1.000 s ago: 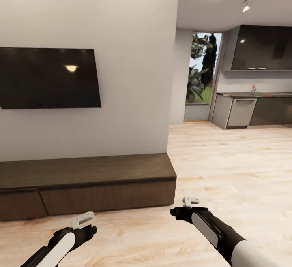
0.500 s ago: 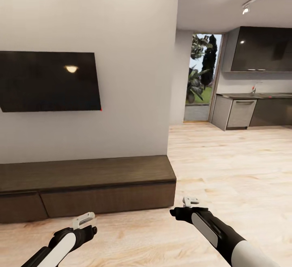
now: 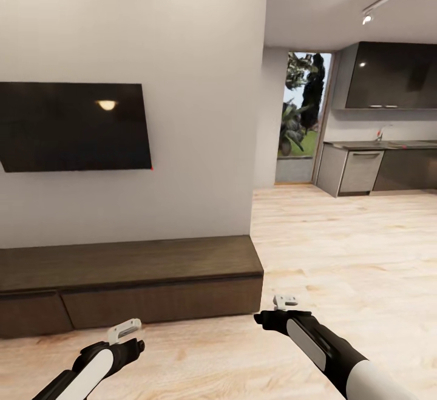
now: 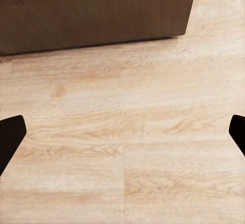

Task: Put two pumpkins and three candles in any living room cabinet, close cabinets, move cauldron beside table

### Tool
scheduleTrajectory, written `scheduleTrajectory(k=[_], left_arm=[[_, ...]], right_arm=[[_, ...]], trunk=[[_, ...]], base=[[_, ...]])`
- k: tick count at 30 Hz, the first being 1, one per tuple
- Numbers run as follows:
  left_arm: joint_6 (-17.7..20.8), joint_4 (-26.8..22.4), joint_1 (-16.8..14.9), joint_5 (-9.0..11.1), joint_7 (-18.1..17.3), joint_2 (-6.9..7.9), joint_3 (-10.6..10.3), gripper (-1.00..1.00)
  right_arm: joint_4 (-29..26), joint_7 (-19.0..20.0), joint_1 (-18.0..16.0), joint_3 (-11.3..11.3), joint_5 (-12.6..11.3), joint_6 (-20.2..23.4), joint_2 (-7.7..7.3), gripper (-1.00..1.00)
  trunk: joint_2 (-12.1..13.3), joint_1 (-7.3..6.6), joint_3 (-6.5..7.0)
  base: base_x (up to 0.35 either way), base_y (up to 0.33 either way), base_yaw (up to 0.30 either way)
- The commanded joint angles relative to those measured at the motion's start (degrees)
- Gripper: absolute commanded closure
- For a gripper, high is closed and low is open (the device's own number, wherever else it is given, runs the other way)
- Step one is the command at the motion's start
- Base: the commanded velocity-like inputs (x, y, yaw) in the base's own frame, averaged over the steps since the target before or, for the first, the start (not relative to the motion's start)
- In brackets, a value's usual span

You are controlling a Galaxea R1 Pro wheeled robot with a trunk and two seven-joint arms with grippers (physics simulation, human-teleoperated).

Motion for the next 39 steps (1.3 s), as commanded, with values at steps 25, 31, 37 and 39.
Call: scheduleTrajectory(k=[25, 31, 37, 39], left_arm=[[-0.01, 0.17, -0.07, 0.39, 0.47, 0.06, -0.16, -1.0], [-0.01, 0.18, -0.06, 0.39, 0.47, 0.06, -0.16, -1.0], [-0.01, 0.19, -0.06, 0.39, 0.47, 0.06, -0.16, -1.0], [-0.01, 0.19, -0.06, 0.39, 0.47, 0.06, -0.16, -1.0]], right_arm=[[-0.3, -0.51, -0.07, 0.31, -0.58, 0.35, -0.07, -1.0], [-0.3, -0.52, -0.07, 0.36, -0.5, 0.24, -0.07, -1.0], [-0.3, -0.52, -0.07, 0.39, -0.48, 0.23, -0.07, -1.0], [-0.3, -0.52, -0.07, 0.41, -0.48, 0.21, -0.07, -1.0]], trunk=[[10.0, -5.5, 4.42], [12.41, -6.81, 5.5], [14.81, -8.13, 6.58], [15.61, -8.57, 6.94]], base=[[0.0, 0.0, 0.0], [0.0, 0.0, 0.0], [0.0, 0.0, 0.0], [0.0, 0.0, 0.0]])
